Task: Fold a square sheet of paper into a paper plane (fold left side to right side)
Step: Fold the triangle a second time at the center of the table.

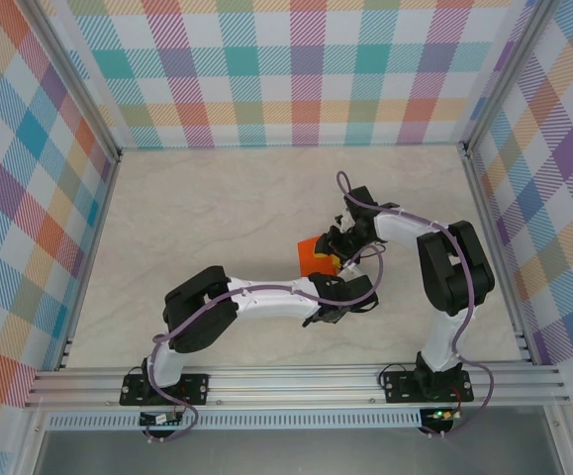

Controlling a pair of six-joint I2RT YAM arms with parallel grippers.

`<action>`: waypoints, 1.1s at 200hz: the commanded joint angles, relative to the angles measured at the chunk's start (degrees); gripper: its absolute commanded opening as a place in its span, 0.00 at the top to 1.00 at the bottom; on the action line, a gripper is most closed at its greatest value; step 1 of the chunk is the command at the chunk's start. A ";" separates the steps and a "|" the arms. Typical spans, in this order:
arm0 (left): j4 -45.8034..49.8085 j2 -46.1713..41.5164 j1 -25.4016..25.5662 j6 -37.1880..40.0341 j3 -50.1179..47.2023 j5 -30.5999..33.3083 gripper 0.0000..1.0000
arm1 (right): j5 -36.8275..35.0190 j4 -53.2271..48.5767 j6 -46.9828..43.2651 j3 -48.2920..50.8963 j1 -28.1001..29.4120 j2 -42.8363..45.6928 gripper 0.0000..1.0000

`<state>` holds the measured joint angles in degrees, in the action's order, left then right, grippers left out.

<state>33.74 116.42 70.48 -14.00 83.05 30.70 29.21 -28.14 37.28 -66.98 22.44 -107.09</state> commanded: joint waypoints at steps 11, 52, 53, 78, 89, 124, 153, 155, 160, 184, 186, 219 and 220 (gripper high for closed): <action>-0.34 -2.72 0.74 0.29 -1.05 1.68 0.76 | 0.36 -1.79 -0.71 -1.84 -0.37 -0.15 0.58; -0.94 -3.08 0.73 0.03 -1.71 1.48 0.86 | -0.26 -2.74 -1.61 -2.53 -0.30 0.08 0.57; -0.99 -3.11 0.72 0.03 -1.69 1.48 0.86 | -0.28 -2.73 -1.64 -2.54 -0.34 0.10 0.57; -1.89 -4.00 0.72 -0.07 -2.60 0.76 0.92 | -0.39 -2.80 -1.97 -3.01 -0.37 0.36 0.56; -2.01 -4.33 0.74 -0.19 -2.73 0.36 0.95 | -0.46 -2.94 -2.26 -3.46 -0.35 0.67 0.55; -2.49 -5.53 0.53 -1.16 -3.56 -0.85 0.99 | -3.38 -2.74 -3.61 -4.22 -1.51 5.82 0.40; -4.55 -7.83 -1.20 -2.96 -5.77 -4.86 1.00 | -4.82 -2.12 -4.14 -2.73 -4.98 12.79 0.27; -4.73 -8.02 -1.33 -3.09 -5.92 -5.19 1.00 | -4.96 -2.10 -4.14 -2.61 -5.22 13.31 0.26; -5.25 -8.49 -1.76 -3.48 -6.39 -5.98 1.00 | -5.42 -2.31 -4.30 -2.22 -5.96 14.55 0.22; -7.60 -10.36 -3.85 -4.75 -8.38 -10.95 1.00 | -8.30 -3.74 -5.28 0.93 -9.73 20.59 0.06; -7.69 -10.52 -4.10 -4.90 -8.50 -11.26 1.00 | -8.67 -3.82 -5.33 1.31 -10.05 21.22 0.05; -10.96 -13.04 -7.65 -6.74 -11.34 -18.48 1.00 | -11.28 -3.94 -7.46 8.58 -13.99 29.25 0.00; -11.19 -13.18 -7.73 -6.88 -11.51 -18.74 1.00 | -11.28 -3.94 -7.46 8.58 -13.99 29.25 0.00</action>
<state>26.33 106.98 65.54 -18.00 74.22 19.27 20.95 -29.85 32.45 -63.55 10.50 -82.06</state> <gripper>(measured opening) 0.044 0.996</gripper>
